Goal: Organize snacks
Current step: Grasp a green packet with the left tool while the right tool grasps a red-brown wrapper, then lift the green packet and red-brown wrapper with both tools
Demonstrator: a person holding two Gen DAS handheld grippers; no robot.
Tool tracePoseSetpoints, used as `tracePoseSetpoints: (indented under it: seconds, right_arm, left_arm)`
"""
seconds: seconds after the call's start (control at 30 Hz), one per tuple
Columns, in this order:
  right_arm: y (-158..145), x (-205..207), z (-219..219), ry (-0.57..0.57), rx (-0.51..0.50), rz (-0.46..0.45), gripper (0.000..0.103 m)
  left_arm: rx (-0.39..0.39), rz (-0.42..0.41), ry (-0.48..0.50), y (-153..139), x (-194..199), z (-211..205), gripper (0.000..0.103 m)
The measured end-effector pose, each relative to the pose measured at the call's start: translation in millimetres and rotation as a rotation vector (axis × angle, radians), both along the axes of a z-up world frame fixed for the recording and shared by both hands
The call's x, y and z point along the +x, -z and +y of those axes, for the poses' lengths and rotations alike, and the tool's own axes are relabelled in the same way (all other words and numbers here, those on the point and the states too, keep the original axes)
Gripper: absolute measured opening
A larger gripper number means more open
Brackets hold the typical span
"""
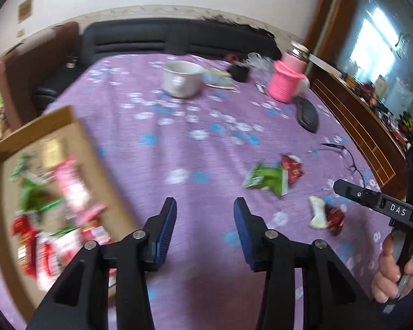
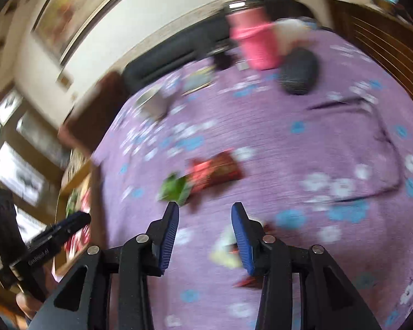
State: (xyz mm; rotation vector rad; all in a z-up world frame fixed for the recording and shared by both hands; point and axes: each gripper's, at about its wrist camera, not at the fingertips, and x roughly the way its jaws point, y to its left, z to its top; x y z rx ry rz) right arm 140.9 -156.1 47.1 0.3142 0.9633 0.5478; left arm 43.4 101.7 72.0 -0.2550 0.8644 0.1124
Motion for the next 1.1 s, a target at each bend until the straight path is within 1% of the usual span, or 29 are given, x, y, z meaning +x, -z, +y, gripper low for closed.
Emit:
tracePoseSetpoints:
  seconds: [0.07,0.1,0.13,0.17,0.23,0.33,0.4,0.47,0.5,0.53,0.57,0.6,0.63,0.67,0.73,0.8,0.9,0.97,1.0,1.03,1.1]
  right_arm:
    - [2,9,-12,0.031,0.004,0.014,0.043]
    - [1,11,-16,0.038,0.012,0.015,0.043]
    - [-1,12,-20,0.045,0.026,0.016,0.043]
    - [-3,12,-24,0.054,0.043,0.021,0.043]
    - [-5,13,-29,0.063,0.068,0.026,0.043]
    - [-2,12,-35,0.066,0.088,0.044,0.043]
    - [-2,11,-38,0.064,0.095,0.051,0.043]
    - [-1,11,-35,0.055,0.093,0.053,0.043]
    - [-1,10,-34,0.052,0.089,0.053,0.043]
    - [-1,10,-33,0.046,0.085,0.053,0.043]
    - [0,10,-31,0.039,0.080,0.056,0.043]
    - [1,10,-29,0.032,0.073,0.060,0.043]
    - [3,11,-27,0.026,0.057,0.072,0.045]
    - [5,11,-26,0.022,0.045,0.082,0.049]
    - [12,12,-21,0.003,0.023,0.107,0.051]
    - [20,14,-16,-0.017,0.009,0.139,0.051]
    - [31,15,-9,-0.028,-0.055,0.182,0.051]
    - [34,14,-9,-0.028,-0.105,0.193,0.051]
    - [35,12,-9,-0.034,-0.117,0.192,0.052]
    - [36,8,-11,-0.046,-0.119,0.188,0.056]
    - [38,1,-13,-0.074,-0.123,0.177,0.057]
  left_arm:
    - [-0.019,0.023,0.015,5,23,-11,0.045]
    - [-0.038,0.034,0.029,8,35,-17,0.052]
    - [-0.039,0.046,0.031,12,49,-23,0.058]
    - [-0.023,0.056,0.029,15,58,-28,0.060]
    - [0.027,0.084,0.060,24,82,-44,0.073]
    - [0.097,0.116,0.103,37,102,-65,0.074]
    - [0.145,0.139,0.110,46,110,-75,0.075]
    - [0.160,0.152,0.117,56,116,-81,0.075]
    - [0.173,0.160,0.098,61,117,-81,0.072]
    - [0.165,0.166,0.091,65,117,-79,0.050]
    - [0.160,0.160,0.078,66,115,-77,0.044]
    - [0.170,0.140,0.067,64,110,-75,0.041]
    - [0.152,0.146,0.068,65,108,-71,0.041]
    - [0.137,0.149,0.063,64,102,-68,0.041]
    - [0.120,0.155,0.057,62,88,-64,0.041]
    - [0.079,0.147,0.063,61,65,-60,0.041]
    - [0.106,0.100,0.069,63,46,-60,0.041]
    - [0.094,0.086,0.078,63,46,-57,0.041]
    - [0.079,0.083,0.079,63,46,-55,0.041]
    - [0.067,0.076,0.081,64,48,-53,0.041]
    - [0.066,0.069,0.089,64,49,-52,0.041]
